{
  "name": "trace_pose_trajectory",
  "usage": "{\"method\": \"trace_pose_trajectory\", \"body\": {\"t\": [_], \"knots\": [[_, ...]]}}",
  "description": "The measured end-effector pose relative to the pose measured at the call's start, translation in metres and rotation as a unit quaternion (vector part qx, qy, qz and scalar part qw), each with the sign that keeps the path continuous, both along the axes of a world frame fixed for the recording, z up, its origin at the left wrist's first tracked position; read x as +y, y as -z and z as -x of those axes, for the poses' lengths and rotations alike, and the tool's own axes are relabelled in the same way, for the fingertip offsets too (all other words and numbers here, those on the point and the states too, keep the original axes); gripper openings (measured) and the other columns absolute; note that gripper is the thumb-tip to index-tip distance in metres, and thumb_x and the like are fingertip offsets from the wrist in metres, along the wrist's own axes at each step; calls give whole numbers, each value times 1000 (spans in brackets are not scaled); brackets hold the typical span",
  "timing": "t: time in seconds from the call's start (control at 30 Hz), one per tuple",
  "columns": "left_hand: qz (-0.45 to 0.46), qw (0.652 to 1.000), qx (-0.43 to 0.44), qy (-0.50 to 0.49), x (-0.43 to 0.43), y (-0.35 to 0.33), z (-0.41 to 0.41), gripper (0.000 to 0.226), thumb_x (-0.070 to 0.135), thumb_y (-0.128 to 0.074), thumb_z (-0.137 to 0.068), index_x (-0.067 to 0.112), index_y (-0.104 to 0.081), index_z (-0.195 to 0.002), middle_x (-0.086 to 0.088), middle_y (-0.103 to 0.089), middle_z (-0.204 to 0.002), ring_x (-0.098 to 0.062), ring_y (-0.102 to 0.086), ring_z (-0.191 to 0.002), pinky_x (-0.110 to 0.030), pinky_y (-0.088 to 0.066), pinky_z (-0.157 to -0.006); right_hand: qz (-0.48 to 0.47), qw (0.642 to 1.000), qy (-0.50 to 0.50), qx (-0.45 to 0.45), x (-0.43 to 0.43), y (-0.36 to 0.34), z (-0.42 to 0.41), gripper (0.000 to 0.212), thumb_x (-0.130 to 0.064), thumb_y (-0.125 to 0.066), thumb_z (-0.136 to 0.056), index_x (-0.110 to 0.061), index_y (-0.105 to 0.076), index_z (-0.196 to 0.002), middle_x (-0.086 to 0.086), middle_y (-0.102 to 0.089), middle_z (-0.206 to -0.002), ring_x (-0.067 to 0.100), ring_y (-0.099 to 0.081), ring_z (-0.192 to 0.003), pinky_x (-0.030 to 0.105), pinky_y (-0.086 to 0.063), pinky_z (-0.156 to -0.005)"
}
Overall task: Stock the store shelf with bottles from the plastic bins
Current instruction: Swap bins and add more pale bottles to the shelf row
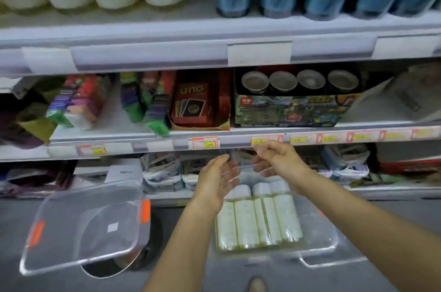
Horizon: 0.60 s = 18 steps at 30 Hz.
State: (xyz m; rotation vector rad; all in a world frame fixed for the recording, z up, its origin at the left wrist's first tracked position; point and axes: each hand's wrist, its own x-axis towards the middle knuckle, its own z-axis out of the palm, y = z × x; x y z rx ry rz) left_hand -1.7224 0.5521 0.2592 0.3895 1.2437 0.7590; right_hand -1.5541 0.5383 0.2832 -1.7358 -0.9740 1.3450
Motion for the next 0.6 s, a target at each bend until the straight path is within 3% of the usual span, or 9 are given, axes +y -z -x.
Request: {"method": "trace_pose_trajectory", "body": {"t": [0.13,0.3,0.43,0.6], "knots": [[47,999,14,0,-4,45,-8,16,24,-56,-101,14,-65,-109,-5,-74,-100,-22,-70,-94,-33,-55,-73,72,997,24,3,-8,55,-23,12,-18,-52,-102,-19,-64,-102,9,-71,-98,23,-70,-85,30,-56,-68],[121,992,26,31,-2,110,-37,16,22,-55,-101,10,-63,-108,-10,-71,-104,-25,-67,-95,-34,-55,-74,144,980,132,39,-20,128,-49,12,-11,-53,-101,-6,-64,-104,15,-67,-92,25,-63,-77,31,-54,-65],[166,985,32,30,2,169,-54,27,20,-56,-101,4,-60,-122,-11,-67,-105,-26,-63,-96,-36,-55,-73,193,964,175,59,-18,179,-59,9,-7,-57,-98,-6,-62,-91,13,-62,-79,22,-56,-66,32,-51,-62],[180,982,60,-16,9,218,-53,38,20,-56,-101,3,-55,-135,-10,-59,-124,-23,-55,-114,-38,-47,-89,224,960,154,72,-7,224,-51,9,-8,-59,-96,-10,-64,-88,10,-63,-85,20,-56,-74,31,-52,-68]]}}
